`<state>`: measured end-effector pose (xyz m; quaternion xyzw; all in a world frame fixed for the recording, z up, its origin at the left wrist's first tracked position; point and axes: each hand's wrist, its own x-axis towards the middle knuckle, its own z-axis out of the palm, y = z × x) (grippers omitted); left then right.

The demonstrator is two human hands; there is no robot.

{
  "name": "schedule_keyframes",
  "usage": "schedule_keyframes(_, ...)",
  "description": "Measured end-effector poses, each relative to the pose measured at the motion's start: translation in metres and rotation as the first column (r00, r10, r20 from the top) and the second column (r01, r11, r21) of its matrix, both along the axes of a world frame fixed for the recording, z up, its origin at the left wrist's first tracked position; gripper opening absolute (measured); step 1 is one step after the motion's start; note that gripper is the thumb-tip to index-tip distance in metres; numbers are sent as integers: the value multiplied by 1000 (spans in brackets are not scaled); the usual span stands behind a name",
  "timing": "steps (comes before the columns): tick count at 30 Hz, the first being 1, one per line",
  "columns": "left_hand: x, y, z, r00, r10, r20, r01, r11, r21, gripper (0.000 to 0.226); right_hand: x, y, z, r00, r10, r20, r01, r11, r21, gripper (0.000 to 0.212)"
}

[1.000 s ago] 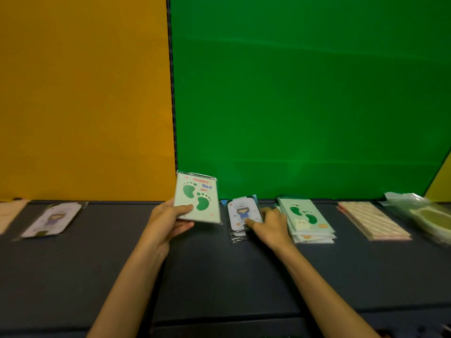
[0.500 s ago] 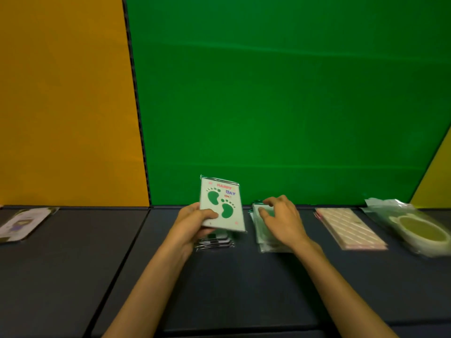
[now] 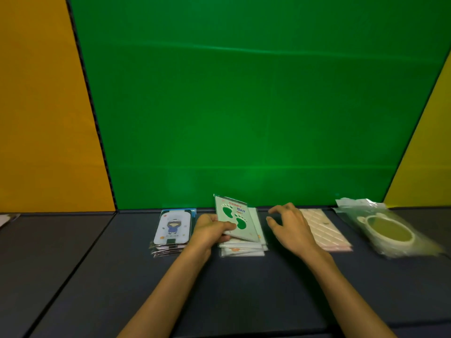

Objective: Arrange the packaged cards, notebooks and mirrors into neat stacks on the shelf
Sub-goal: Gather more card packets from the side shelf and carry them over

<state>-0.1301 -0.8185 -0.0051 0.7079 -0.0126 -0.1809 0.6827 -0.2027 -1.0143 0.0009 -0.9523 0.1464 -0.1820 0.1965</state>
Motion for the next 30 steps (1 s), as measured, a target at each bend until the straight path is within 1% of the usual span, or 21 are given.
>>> schedule_keyframes(2,6,-1,-6,995,9,104,-25,988,153,15,1,-4,-1,1000,19,-5,-19,1000,2,31)
schedule_keyframes(3,8,-1,-7,987,-1,161,-41,966,255,18,1,-4,-2,1000,30,-6,-30,1000,1,32)
schedule_keyframes(4,8,-1,-6,976,-25,217,-60,925,375,22,1,-5,-2,999,40,-7,-40,999,0,32)
schedule_keyframes(6,6,-1,-5,946,-93,310,-121,786,607,30,3,-4,-3,998,65,-3,-65,998,2,32)
schedule_keyframes(8,3,-1,-6,908,-157,387,-196,659,726,38,4,-2,-4,996,94,7,-95,996,6,31)
schedule_keyframes(10,-2,0,-7,870,-192,453,-260,603,755,41,6,2,-5,992,129,19,-129,992,-3,30)
schedule_keyframes(14,-12,18,-4,762,-302,572,-350,552,757,47,13,17,-5,977,212,24,-212,977,-1,31)
schedule_keyframes(17,-16,44,2,696,-389,603,-420,460,782,56,21,37,-6,955,293,45,-293,956,-3,31)
schedule_keyframes(19,-19,65,6,685,-414,599,-451,405,795,58,25,54,-6,939,340,61,-340,941,-11,31)
schedule_keyframes(21,-22,89,10,688,-420,591,-465,370,804,58,28,77,-7,920,385,70,-384,923,-19,32)
schedule_keyframes(25,-36,138,17,687,-369,626,-503,381,776,57,35,131,-7,869,489,67,-488,872,-41,32)
schedule_keyframes(30,-51,213,18,730,-317,605,-527,303,794,62,44,208,-2,807,584,86,-581,812,-57,34)
